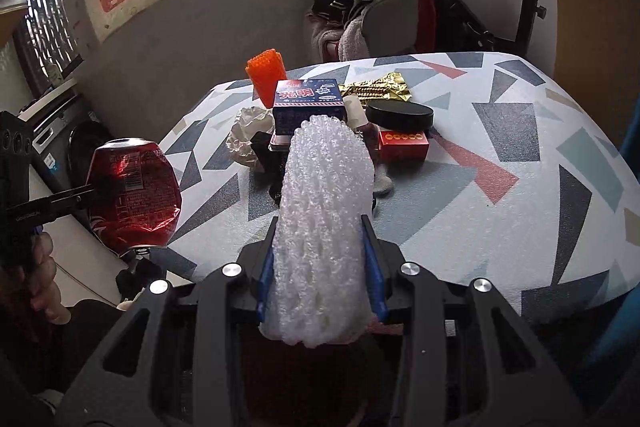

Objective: Collect trash
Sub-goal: 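Lower the white net into the bin while the left tool lifts the red can, then drop the red can into the brown bin with the left gripper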

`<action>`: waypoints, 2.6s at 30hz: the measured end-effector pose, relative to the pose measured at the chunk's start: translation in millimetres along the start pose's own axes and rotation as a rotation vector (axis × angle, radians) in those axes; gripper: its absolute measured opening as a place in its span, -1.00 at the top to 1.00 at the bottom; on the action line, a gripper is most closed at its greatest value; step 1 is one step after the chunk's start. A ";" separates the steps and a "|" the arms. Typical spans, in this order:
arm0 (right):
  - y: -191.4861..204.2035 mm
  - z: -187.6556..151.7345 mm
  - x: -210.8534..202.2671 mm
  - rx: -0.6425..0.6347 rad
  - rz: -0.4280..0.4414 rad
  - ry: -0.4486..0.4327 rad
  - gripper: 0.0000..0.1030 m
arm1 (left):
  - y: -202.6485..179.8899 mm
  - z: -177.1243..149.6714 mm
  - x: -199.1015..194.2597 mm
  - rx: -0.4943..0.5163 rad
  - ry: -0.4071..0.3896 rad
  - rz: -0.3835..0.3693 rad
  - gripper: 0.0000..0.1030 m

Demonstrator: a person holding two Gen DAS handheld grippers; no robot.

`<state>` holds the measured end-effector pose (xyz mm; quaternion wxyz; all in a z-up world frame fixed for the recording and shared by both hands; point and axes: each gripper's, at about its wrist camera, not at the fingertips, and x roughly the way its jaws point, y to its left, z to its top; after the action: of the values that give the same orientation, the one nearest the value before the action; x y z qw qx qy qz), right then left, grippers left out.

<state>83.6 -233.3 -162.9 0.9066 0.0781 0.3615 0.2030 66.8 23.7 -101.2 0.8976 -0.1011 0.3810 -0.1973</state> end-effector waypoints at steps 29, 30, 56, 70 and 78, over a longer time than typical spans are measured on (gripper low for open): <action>57.2 -76.8 5.3 -0.112 0.030 0.199 -0.14 | -13.9 -57.6 -25.9 -0.017 0.005 -0.023 0.79; 58.8 -77.3 6.1 -0.119 0.015 0.202 -0.24 | -13.7 -57.5 -26.1 -0.017 0.005 -0.023 0.79; 44.7 -53.3 -16.4 -0.088 -0.116 0.078 -0.87 | -20.0 -76.4 -8.7 -0.015 0.081 -0.060 0.78; 39.7 -53.4 -14.5 -0.070 -0.136 0.087 -0.87 | -23.3 -72.1 -13.9 0.004 0.056 -0.047 -0.42; 35.1 -47.6 -15.5 -0.068 -0.155 0.078 -0.88 | -8.7 -57.0 -29.6 0.005 -0.033 0.096 -0.79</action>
<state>29.8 -208.4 -177.7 0.9070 0.0111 0.3943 0.1475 4.5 26.8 -118.5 0.9124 -0.0836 0.3702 -0.1533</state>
